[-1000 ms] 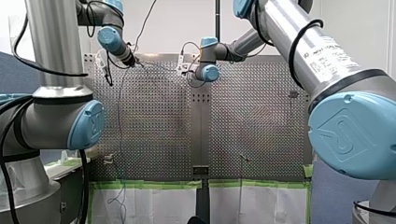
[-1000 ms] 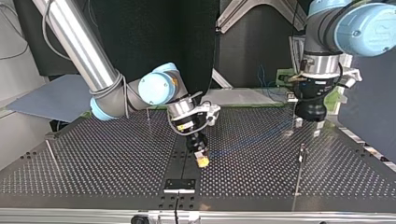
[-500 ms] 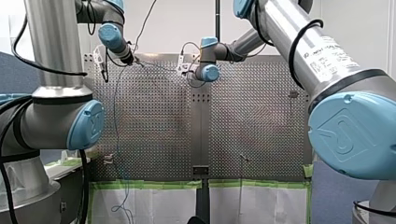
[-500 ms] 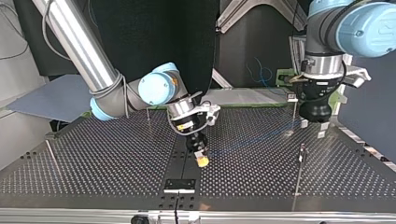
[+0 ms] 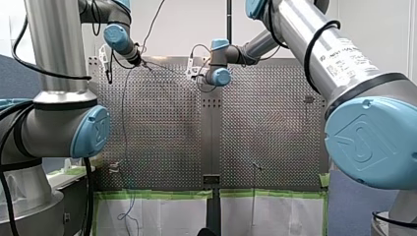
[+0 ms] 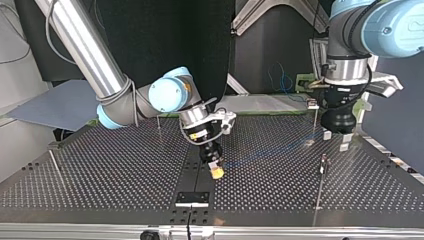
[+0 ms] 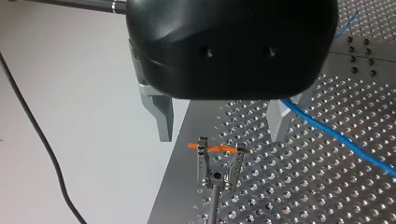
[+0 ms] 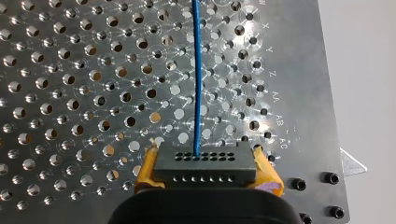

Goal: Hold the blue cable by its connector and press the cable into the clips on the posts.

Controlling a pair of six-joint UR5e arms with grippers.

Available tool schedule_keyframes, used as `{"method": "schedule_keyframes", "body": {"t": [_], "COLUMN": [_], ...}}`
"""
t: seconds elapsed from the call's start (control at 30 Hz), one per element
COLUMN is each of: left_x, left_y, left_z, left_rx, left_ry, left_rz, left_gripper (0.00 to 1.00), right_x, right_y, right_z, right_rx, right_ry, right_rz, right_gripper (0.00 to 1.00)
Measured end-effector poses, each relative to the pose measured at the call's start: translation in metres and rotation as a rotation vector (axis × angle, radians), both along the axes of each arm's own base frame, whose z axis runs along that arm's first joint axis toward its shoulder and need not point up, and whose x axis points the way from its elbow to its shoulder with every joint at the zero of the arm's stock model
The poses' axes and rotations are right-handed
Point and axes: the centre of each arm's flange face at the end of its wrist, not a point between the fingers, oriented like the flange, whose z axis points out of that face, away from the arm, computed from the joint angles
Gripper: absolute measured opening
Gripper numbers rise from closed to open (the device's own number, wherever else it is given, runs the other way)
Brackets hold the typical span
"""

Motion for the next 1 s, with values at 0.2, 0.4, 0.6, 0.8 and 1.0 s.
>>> {"method": "schedule_keyframes", "body": {"t": [0.2,0.4,0.6,0.8,1.0], "left_x": [0.0007,0.0042,0.0046,0.0042,0.0040], "left_y": [-0.0008,-0.0013,-0.0022,-0.0026,-0.0026], "left_z": [-0.0017,-0.0067,-0.0081,-0.0080,-0.0081], "left_rx": [0.001,0.005,0.005,0.004,0.005], "left_ry": [0.004,0.018,0.022,0.022,0.022], "left_rz": [-0.001,0.000,0.002,0.007,0.009], "left_gripper": [0.99,0.99,0.99,0.99,0.99], "right_x": [-0.0010,-0.0011,0.0006,0.0027,0.0033], "right_y": [-0.0013,-0.0015,0.0010,0.0045,0.0055], "right_z": [0.0000,-0.0001,-0.0002,-0.0009,-0.0013], "right_rx": [-0.001,-0.001,0.000,0.004,0.005], "right_ry": [0.001,0.002,0.002,0.006,0.008], "right_rz": [-0.002,-0.002,0.002,0.007,0.009], "right_gripper": [0.00,0.00,0.00,0.00,0.00]}}
